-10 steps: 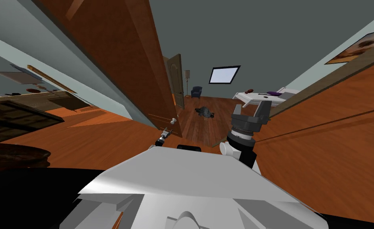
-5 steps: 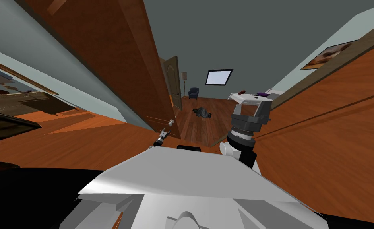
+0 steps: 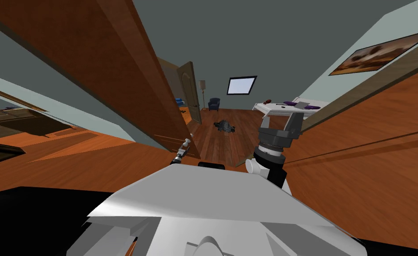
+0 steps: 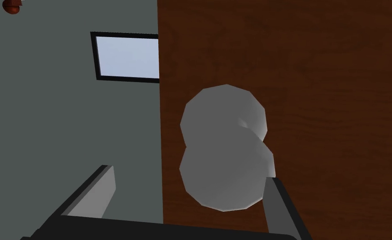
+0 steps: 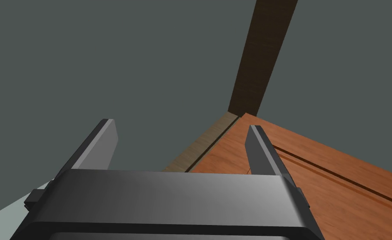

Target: Pull the door open

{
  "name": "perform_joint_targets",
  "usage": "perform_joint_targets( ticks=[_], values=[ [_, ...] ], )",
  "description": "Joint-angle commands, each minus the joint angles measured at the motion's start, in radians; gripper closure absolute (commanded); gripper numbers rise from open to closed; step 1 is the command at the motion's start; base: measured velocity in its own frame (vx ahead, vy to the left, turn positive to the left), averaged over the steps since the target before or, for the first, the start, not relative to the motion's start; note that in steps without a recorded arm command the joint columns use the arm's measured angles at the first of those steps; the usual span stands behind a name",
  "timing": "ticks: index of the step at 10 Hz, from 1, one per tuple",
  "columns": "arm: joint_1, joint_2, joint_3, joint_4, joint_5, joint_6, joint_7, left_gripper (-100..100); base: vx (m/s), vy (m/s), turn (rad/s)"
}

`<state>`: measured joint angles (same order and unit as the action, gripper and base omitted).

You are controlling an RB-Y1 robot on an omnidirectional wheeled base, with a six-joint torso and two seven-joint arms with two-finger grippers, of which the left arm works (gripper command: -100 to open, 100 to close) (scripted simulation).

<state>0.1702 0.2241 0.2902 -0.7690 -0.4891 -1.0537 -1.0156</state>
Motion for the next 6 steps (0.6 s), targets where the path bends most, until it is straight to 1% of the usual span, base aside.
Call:
perform_joint_targets(
  ticks=[1,6],
  values=[
    [-0.006,0.003,0.003,-0.003,0.0,0.003,0.002,100,-0.036,-0.01,0.023],
    [-0.006,0.003,0.003,-0.003,0.0,0.003,0.002,100,-0.007,0.003,-0.001]
  ],
)
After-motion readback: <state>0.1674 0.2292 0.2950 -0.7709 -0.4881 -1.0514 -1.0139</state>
